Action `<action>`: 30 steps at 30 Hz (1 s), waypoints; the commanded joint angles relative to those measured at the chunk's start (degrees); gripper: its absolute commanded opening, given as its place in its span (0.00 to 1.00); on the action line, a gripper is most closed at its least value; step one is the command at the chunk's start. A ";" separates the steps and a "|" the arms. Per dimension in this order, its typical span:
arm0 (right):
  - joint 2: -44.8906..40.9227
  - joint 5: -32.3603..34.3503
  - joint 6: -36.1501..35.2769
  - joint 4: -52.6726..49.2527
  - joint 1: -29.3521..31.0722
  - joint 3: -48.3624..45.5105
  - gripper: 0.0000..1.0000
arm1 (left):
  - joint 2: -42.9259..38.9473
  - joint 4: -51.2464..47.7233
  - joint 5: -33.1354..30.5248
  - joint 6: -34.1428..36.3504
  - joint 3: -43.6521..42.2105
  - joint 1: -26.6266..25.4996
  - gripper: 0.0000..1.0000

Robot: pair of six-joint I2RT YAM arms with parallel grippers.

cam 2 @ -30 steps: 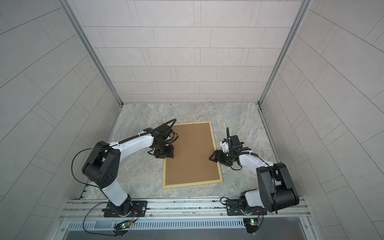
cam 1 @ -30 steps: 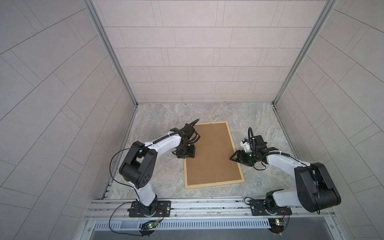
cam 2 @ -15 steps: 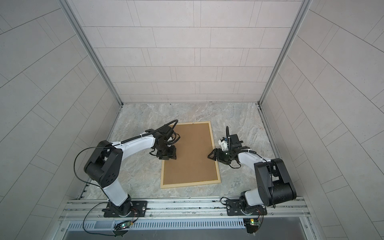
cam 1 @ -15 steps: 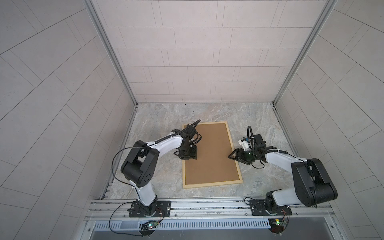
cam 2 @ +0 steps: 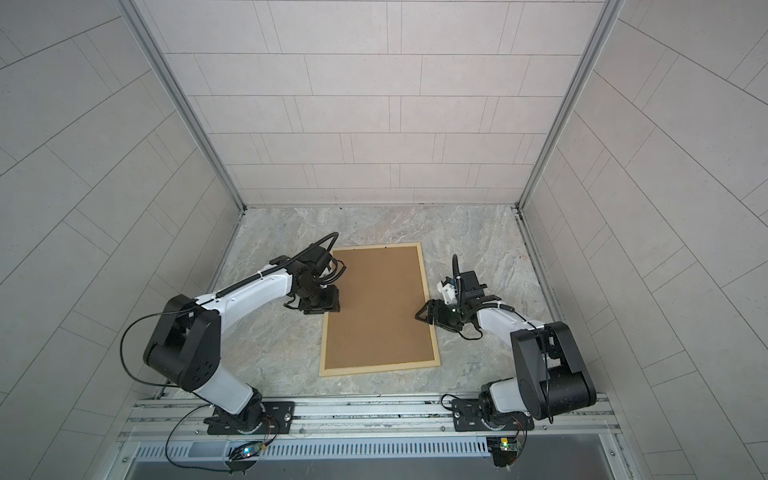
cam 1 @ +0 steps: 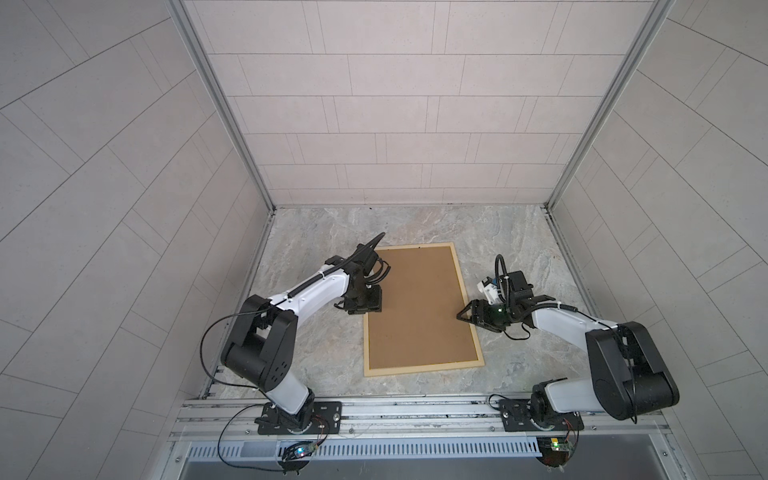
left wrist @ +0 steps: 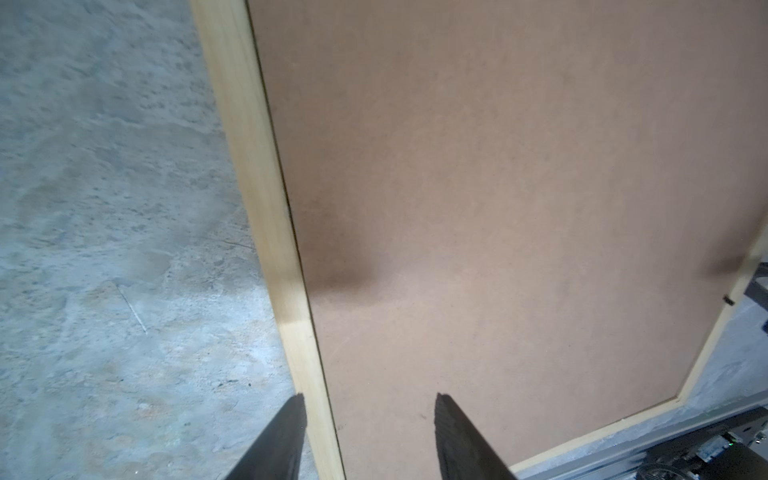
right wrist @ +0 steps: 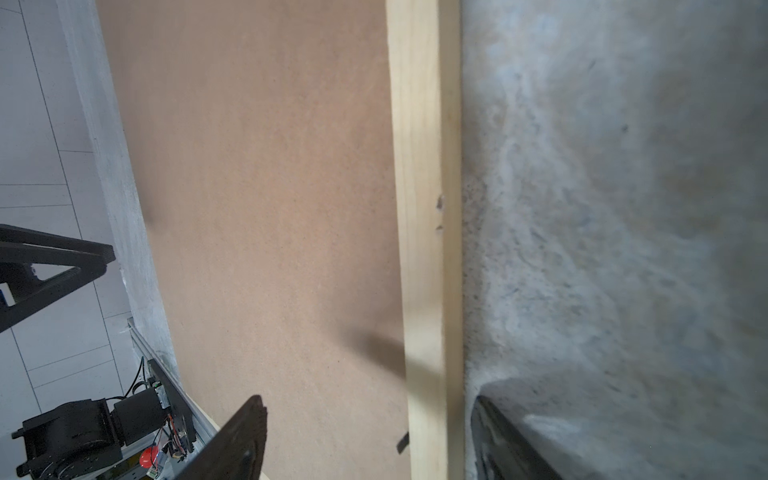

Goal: Put the photo into the frame

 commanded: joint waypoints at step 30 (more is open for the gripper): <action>2.04 -5.06 6.67 5.70 1.04 -7.62 0.74 | 2.10 13.30 20.29 -5.92 -7.27 -4.61 0.42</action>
